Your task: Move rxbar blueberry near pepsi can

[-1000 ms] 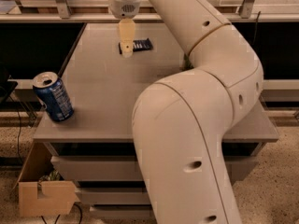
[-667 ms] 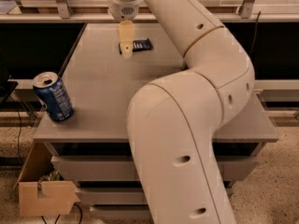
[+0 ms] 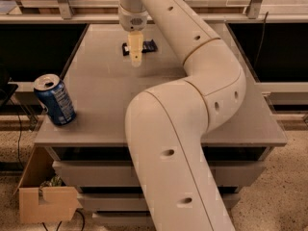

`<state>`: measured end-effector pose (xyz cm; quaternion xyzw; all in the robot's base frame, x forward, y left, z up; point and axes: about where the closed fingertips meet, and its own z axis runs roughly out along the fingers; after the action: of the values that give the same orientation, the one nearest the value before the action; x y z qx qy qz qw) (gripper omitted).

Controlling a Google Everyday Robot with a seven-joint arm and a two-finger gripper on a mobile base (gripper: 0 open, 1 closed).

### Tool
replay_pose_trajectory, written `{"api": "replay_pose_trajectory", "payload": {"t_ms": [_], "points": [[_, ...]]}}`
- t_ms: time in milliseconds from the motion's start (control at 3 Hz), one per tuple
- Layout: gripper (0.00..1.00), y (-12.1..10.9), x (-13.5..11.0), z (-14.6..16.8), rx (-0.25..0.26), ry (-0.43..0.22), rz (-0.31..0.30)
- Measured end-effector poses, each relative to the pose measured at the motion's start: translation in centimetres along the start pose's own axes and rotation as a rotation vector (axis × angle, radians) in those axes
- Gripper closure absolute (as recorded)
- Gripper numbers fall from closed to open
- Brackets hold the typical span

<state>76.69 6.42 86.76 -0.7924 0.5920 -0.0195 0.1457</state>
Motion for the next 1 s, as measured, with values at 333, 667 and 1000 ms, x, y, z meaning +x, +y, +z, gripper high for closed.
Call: {"api": "replay_pose_trajectory", "payload": {"t_ms": [333, 667, 1000], "points": [[0.0, 0.0, 1.2, 1.3, -0.023, 0.008, 0.028], [0.0, 0.0, 2.5, 2.3, -0.038, 0.013, 0.064], [0.0, -0.1, 3.3, 3.2, -0.043, 0.022, 0.086]]}}
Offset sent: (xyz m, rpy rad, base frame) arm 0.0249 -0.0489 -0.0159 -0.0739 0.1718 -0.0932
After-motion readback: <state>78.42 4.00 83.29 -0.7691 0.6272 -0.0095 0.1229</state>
